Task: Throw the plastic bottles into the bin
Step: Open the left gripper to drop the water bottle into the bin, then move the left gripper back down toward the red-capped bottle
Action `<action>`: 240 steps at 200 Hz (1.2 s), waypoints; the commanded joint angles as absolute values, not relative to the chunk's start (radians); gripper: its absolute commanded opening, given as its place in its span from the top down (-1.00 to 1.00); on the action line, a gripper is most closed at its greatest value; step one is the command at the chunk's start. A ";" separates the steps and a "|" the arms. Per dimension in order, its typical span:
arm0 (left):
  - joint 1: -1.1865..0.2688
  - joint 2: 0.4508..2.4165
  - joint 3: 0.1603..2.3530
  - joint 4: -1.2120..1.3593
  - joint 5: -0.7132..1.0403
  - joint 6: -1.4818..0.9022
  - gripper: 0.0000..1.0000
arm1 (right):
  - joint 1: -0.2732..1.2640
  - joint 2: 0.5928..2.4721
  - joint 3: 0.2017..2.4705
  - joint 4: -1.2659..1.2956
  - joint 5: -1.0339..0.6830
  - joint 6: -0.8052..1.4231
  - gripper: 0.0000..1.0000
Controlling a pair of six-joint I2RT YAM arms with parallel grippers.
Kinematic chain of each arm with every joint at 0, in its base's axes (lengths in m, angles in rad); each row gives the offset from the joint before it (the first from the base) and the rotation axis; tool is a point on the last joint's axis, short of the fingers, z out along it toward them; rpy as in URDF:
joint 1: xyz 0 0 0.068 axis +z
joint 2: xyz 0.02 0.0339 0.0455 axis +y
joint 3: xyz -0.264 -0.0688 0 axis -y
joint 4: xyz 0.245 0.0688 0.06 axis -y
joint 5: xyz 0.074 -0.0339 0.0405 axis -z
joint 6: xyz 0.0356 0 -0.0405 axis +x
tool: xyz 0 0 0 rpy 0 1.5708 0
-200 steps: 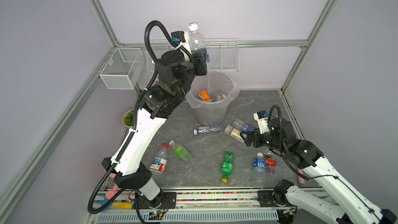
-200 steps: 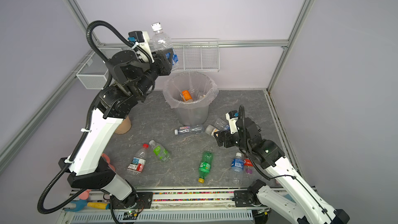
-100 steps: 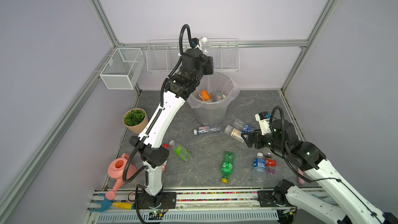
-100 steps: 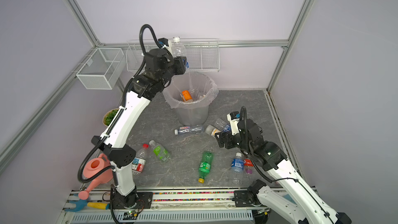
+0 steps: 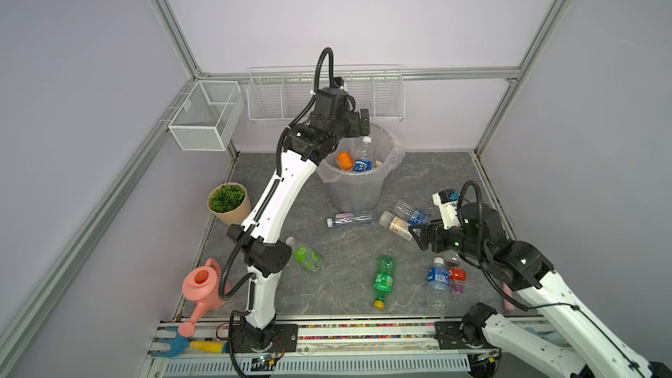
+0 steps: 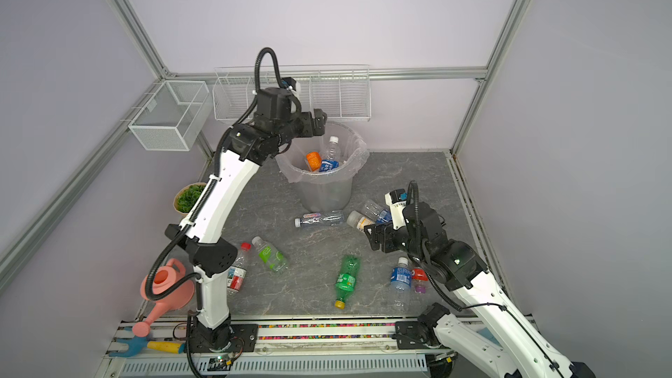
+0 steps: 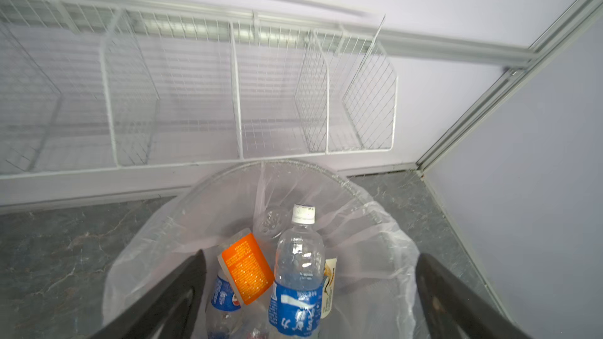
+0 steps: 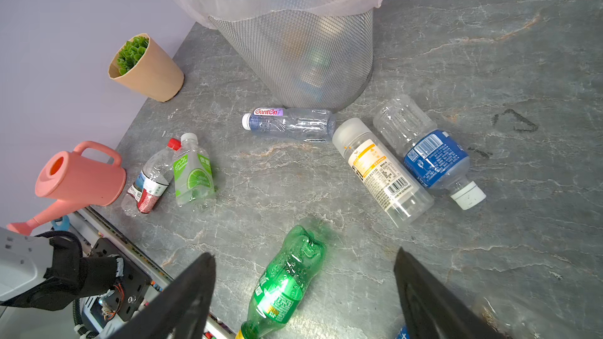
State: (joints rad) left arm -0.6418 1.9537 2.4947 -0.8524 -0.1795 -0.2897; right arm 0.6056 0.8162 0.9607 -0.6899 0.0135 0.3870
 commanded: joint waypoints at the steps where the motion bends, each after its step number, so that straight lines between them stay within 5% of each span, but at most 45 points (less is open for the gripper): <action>1: -0.643 1.873 2.447 -0.816 -0.194 -0.272 -0.98 | 0.610 0.827 0.958 -0.675 0.007 0.396 -0.76; 113: -0.634 1.483 1.992 -0.840 -0.373 -0.274 -0.98 | 0.611 0.806 0.957 -0.689 0.016 0.383 -0.76; 191: -0.339 1.049 1.363 -1.005 -0.251 -0.584 -0.99 | 0.610 0.819 0.924 -0.654 -0.026 0.363 -0.76; 240: -0.283 0.928 1.107 -1.078 -0.207 -0.692 -0.99 | 0.610 0.846 0.926 -0.634 -0.082 0.347 -0.77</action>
